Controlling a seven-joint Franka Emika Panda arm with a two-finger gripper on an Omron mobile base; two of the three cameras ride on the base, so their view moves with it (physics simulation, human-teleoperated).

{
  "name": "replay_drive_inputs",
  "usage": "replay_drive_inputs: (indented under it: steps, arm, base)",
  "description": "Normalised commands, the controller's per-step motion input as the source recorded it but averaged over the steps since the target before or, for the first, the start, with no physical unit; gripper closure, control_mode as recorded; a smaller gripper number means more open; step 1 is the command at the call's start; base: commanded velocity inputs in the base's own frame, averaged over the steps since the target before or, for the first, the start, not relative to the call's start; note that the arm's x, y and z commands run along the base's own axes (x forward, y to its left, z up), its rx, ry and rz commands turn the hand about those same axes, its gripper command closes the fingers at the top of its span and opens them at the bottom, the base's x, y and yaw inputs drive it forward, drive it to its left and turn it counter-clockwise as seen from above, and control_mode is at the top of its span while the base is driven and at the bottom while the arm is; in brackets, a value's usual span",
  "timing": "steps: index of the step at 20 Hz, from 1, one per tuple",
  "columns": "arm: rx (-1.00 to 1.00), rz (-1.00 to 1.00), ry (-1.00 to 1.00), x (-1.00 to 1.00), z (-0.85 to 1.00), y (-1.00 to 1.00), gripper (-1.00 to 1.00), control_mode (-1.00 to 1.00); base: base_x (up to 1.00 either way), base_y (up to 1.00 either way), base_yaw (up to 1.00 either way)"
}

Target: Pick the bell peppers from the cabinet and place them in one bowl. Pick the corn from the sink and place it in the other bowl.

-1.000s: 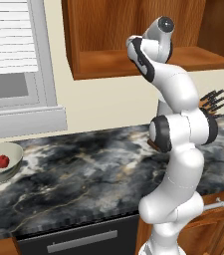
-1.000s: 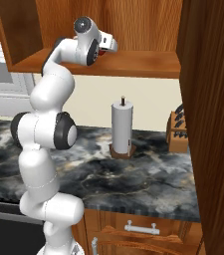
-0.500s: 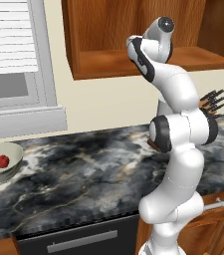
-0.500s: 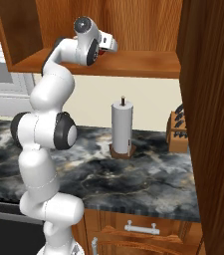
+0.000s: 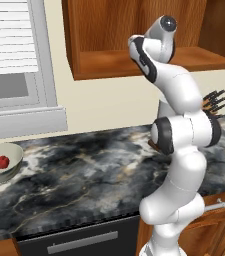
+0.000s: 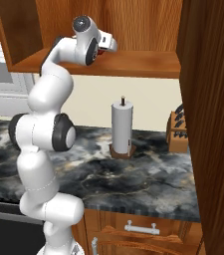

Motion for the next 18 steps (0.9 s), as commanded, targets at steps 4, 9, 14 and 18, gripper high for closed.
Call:
replay_drive_inputs:
  steps: [4, 9, 14, 18]
  arm:
    - [0.0, 0.0, -0.05, -0.32, 0.0, 0.0, 1.0, -1.0]
    - [0.0, 0.0, -0.09, -0.25, 0.0, 0.0, 1.0, -1.0]
    - [0.0, 0.0, -0.1, -0.33, 0.0, 0.0, 1.0, -1.0]
    - [0.0, 0.0, -0.01, -0.51, 0.15, 0.0, 1.0, -1.0]
  base:
    - [0.0, 0.0, 0.0]
    - [0.0, 0.0, 0.0]
    - [0.0, 0.0, 0.0]
    - [0.0, 0.0, 0.0]
